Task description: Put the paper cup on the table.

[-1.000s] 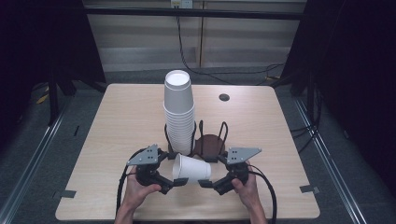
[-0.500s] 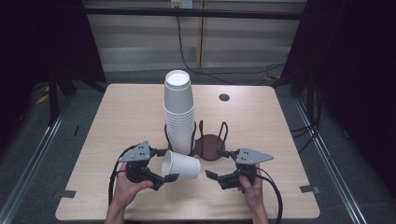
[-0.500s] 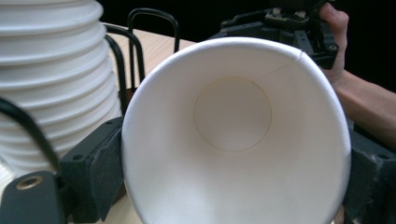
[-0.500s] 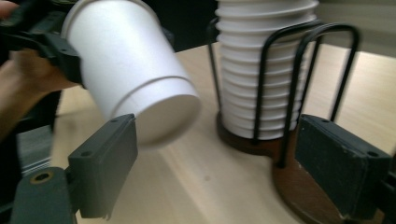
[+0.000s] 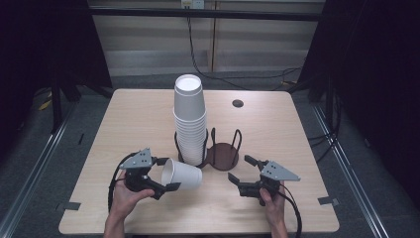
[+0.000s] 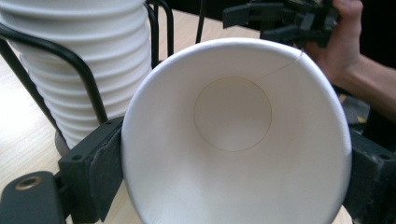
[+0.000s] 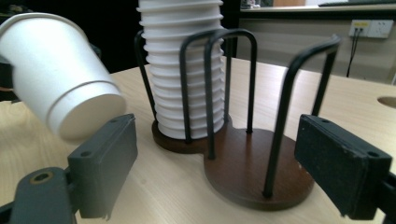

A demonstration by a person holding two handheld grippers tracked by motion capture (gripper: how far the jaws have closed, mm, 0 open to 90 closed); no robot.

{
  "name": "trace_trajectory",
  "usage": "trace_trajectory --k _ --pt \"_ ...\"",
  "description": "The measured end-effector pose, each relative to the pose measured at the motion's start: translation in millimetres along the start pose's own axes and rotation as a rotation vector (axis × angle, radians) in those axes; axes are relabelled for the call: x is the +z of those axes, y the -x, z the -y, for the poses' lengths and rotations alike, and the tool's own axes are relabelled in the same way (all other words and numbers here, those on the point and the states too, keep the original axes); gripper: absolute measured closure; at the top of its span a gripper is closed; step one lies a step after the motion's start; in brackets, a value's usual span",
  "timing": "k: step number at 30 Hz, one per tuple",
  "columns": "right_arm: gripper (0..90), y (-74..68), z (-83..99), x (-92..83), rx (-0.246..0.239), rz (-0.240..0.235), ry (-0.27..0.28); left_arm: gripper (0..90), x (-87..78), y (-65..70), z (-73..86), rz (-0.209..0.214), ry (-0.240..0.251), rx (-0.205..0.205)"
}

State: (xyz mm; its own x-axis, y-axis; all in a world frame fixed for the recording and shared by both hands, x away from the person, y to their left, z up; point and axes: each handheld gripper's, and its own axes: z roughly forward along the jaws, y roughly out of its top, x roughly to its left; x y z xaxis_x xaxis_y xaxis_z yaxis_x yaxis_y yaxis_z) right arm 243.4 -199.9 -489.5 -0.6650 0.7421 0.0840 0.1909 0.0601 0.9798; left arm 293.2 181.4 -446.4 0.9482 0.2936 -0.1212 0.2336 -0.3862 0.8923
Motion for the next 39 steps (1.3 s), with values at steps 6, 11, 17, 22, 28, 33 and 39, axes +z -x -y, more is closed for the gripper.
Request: trace_trajectory --k 6,11,17,22,28,33,39 --pt "13.0 3.4 8.1 0.5 -0.002 0.069 0.024 10.2 -6.6 -7.4 4.2 -0.047 -0.051 -0.011" --pt "13.0 2.1 14.4 3.2 -0.026 0.100 0.053 10.1 -16.4 -11.9 4.5 -0.089 -0.080 -0.015" --pt "12.9 3.5 18.8 0.4 -0.010 0.110 0.073 10.0 -27.9 -22.5 -2.3 -0.115 -0.101 -0.036" --pt "12.6 3.8 21.7 -4.2 -0.005 0.109 0.139 10.0 -40.0 -31.7 -10.2 -0.150 -0.118 -0.044" --pt "12.5 2.5 23.7 -6.9 -0.032 0.149 0.175 9.9 -46.6 -41.1 -11.9 -0.184 -0.166 -0.063" --pt "13.2 2.0 24.0 -7.2 -0.044 0.146 0.180 9.9 -50.9 -49.5 -18.7 -0.254 -0.234 -0.083" --pt "13.0 1.8 24.1 -7.3 -0.044 0.145 0.181 9.9 -54.9 -59.3 -24.8 -0.266 -0.254 -0.084"
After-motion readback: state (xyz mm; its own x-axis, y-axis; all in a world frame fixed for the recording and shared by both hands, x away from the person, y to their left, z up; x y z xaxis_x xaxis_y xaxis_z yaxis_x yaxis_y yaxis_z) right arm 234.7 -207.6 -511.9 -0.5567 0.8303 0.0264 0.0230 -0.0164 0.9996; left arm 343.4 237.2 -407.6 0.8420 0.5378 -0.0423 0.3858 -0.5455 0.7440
